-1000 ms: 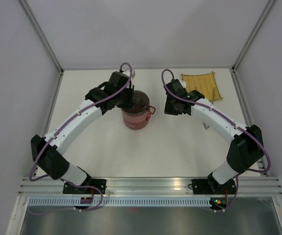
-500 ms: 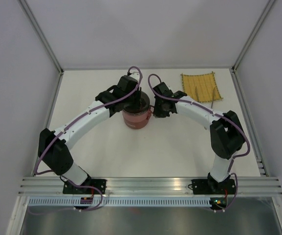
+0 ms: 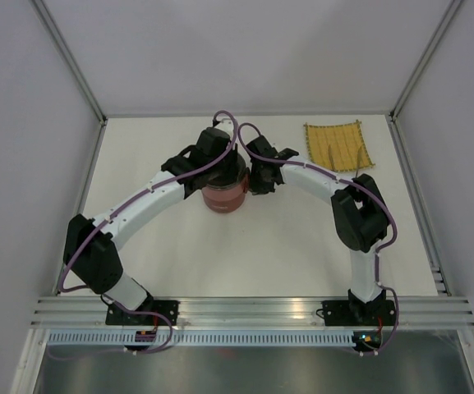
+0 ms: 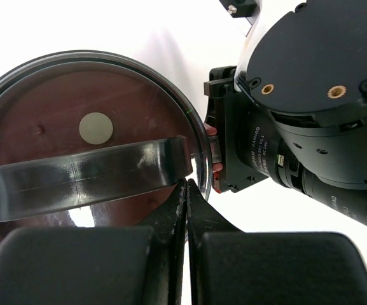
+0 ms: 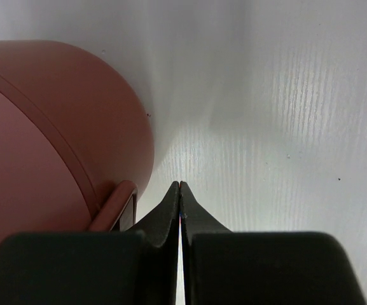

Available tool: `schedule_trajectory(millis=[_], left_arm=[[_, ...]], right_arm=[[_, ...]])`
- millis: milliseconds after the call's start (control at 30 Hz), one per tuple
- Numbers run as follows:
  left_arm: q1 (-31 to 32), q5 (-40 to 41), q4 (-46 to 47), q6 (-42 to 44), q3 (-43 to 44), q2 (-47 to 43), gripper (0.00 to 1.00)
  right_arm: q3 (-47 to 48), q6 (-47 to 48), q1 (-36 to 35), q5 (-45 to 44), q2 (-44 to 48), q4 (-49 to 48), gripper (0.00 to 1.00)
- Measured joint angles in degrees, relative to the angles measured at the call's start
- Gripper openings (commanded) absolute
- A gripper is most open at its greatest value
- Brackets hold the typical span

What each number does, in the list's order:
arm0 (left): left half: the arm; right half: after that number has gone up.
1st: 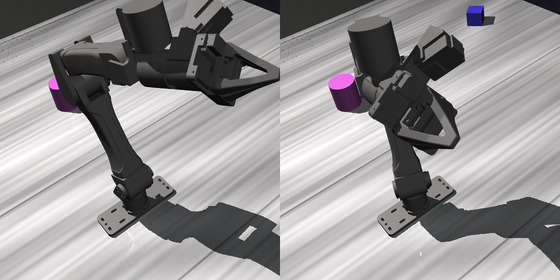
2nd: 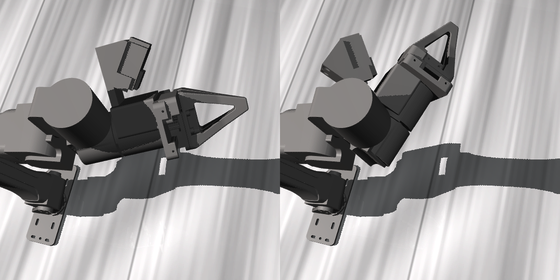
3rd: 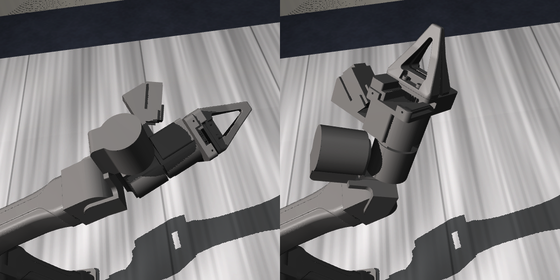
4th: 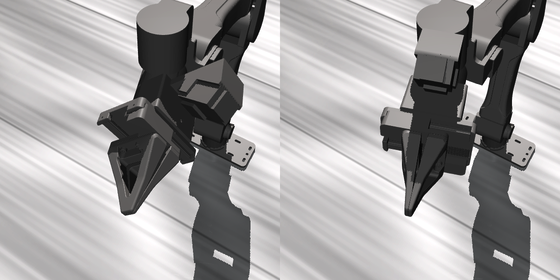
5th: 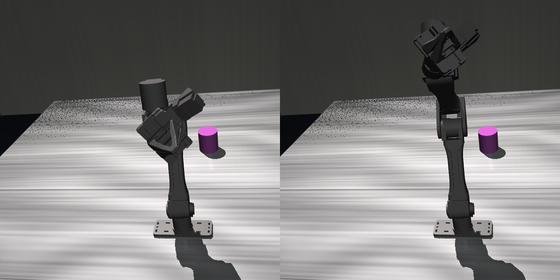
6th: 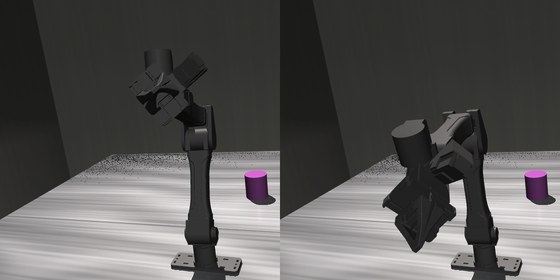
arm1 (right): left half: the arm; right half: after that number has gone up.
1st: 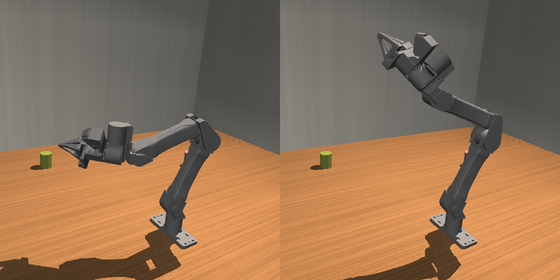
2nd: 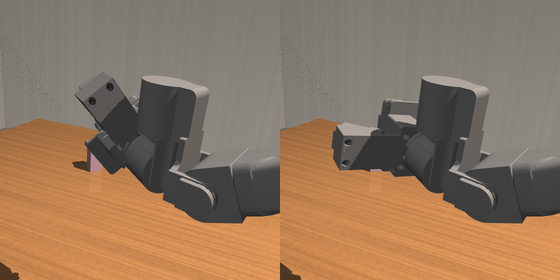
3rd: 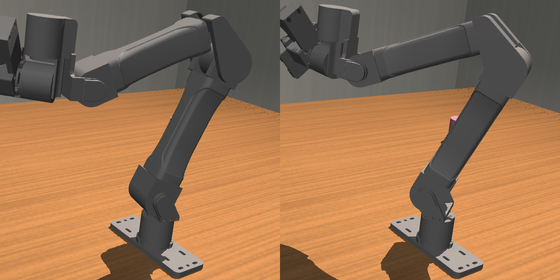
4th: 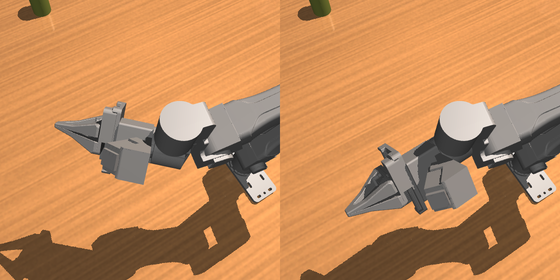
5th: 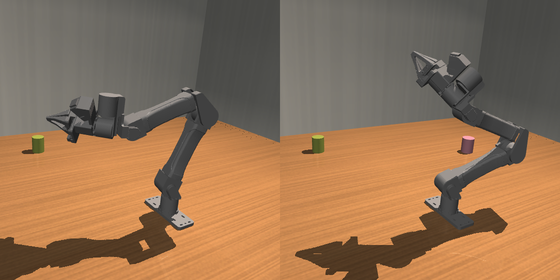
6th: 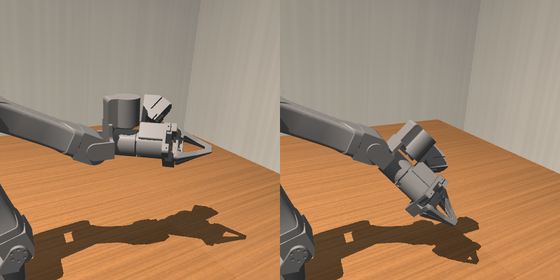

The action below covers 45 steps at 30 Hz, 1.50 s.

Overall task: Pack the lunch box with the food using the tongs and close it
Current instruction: Close the fastener on the packing box.

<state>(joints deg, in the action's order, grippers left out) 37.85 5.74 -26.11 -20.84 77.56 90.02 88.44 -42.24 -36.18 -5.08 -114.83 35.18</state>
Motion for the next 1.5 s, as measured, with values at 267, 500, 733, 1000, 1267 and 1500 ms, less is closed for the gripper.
schedule_trajectory(millis=[267, 500, 733, 1000, 1267, 1500], left_arm=[[0.0, 2.1, -2.8, -0.8, 0.6, -1.0, 0.04], [-3.4, 7.3, -14.5, 1.0, 6.6, -2.6, 0.30], [-18.8, 7.8, -14.6, 4.0, 7.4, -9.6, 0.64], [-25.5, 2.6, -9.9, 4.3, 5.5, 0.9, 0.53], [-25.5, -6.5, -3.7, 4.2, 5.7, 12.5, 0.64], [-25.1, -7.6, -3.3, -4.4, 7.4, 12.0, 0.65]], right_arm=[[2.7, 3.1, 2.3, 0.8, 0.1, 1.9, 0.01], [6.8, 6.8, 4.8, 0.3, 1.6, 4.3, 0.00], [7.0, 8.1, 4.9, 1.4, 1.5, 4.9, 0.08], [8.3, 9.1, 4.9, 1.9, -1.6, 4.3, 0.07], [8.3, 9.3, 4.9, 3.2, -3.2, 4.0, 0.08], [8.3, 9.3, 4.9, 4.1, -3.2, 2.9, 0.09]])
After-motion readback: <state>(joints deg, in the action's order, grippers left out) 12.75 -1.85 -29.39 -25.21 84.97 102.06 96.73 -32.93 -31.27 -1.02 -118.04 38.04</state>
